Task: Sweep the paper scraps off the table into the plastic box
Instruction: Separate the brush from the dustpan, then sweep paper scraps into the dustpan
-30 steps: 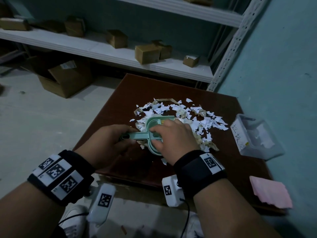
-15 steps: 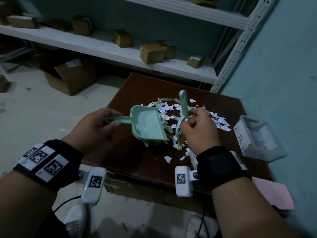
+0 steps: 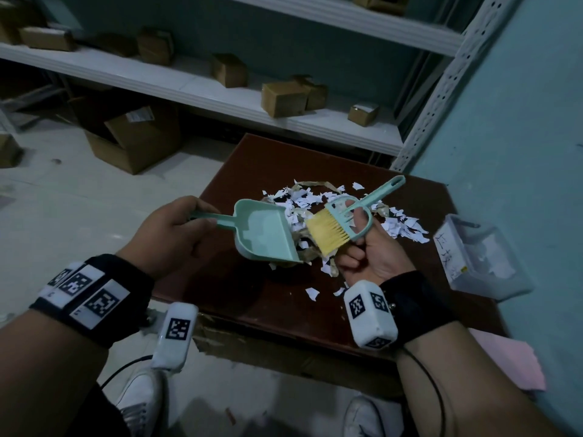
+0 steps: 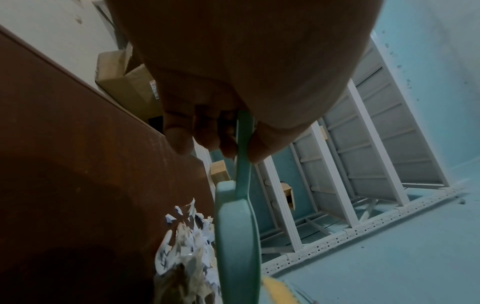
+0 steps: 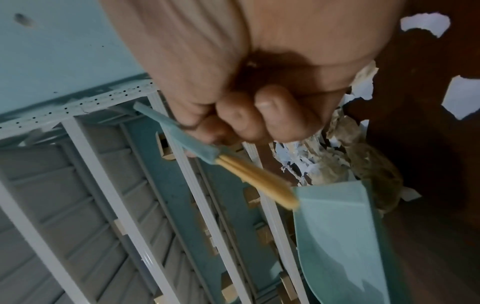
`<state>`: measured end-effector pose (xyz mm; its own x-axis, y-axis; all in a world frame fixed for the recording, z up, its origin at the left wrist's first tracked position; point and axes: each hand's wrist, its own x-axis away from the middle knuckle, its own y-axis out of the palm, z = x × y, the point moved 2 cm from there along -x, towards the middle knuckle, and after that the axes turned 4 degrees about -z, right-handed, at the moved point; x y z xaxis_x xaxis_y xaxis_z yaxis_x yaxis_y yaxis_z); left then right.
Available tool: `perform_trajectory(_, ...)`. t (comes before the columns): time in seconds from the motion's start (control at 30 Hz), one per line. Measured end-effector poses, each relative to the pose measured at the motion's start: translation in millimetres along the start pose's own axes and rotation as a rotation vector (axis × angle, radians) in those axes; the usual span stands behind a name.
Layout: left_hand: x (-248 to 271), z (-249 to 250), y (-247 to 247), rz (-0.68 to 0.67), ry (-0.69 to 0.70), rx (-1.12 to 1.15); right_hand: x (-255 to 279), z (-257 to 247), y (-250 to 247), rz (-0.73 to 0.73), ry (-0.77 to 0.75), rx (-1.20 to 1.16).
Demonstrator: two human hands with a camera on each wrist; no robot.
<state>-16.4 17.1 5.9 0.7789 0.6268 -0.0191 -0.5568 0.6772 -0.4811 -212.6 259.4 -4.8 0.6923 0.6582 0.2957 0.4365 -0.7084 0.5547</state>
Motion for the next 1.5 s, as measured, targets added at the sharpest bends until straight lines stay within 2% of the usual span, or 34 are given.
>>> perform_trajectory(0.23,3,3,13,-0.117,0.010,0.086,3,13,15,-0.148,0.001,0.113)
perform_trajectory(0.4,2,5,18,-0.121,0.015,0.134,2,25,14,-0.171,0.068,0.249)
perform_trajectory(0.8,-1,-1,19,-0.087,0.024,0.118,9,2,5,-0.173,0.087,0.552)
perform_trajectory(0.87,-1,-1,20,-0.086,0.026,0.120,9,2,4,-0.054,0.007,0.666)
perform_trajectory(0.93,-1,-1,19,-0.089,0.028,0.104,9,1,4,0.082,-0.151,0.769)
perform_trajectory(1.03,-2,-2,15,-0.076,0.024,0.113,9,4,9,0.117,-0.289,0.653)
perform_trajectory(1.13,-4,-3,7,0.015,0.002,0.090,8,-2,12,0.208,-0.378,0.525)
perform_trajectory(1.23,-7,-11,-10,0.193,-0.059,0.059,4,-11,12,0.308,-0.455,0.444)
perform_trajectory(1.3,-10,-19,-23,0.305,-0.107,0.066,0,-12,12,0.341,-0.438,0.425)
perform_trajectory(1.37,-11,-25,-34,0.375,-0.148,0.038,-7,-8,11,0.344,-0.386,0.520)
perform_trajectory(1.5,-12,-31,-48,0.464,-0.184,-0.096,-18,14,30,0.216,-0.258,0.585)
